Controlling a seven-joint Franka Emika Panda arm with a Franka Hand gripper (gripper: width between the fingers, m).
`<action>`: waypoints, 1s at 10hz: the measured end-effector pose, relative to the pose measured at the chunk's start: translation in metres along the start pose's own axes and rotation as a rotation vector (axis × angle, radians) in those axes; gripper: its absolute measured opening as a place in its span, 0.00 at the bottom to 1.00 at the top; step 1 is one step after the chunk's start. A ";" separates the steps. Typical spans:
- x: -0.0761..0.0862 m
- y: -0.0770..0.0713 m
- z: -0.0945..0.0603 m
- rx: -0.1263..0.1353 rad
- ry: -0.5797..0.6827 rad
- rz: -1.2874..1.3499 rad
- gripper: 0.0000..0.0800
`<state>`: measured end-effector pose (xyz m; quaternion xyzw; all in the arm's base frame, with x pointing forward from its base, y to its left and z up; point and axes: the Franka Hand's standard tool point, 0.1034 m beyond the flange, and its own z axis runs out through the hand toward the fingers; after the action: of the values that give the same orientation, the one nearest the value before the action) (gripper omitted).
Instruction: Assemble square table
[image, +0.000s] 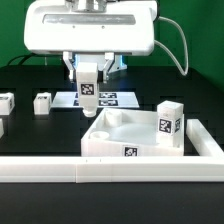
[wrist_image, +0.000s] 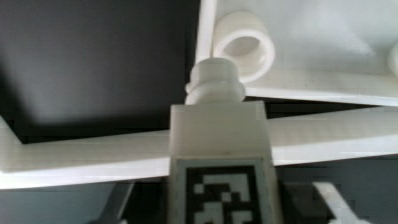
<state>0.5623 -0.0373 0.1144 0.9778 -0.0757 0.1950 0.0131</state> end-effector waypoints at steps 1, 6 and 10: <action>0.001 -0.001 0.004 -0.003 0.005 -0.004 0.36; 0.005 -0.004 0.010 -0.023 0.089 -0.027 0.36; 0.003 -0.012 0.017 -0.027 0.144 -0.046 0.36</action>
Offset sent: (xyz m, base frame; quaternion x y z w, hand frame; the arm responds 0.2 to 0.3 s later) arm 0.0000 0.0000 0.0000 0.0000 0.0000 0.0000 1.0000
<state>0.5733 -0.0263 0.1001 0.9624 -0.0548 0.2637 0.0363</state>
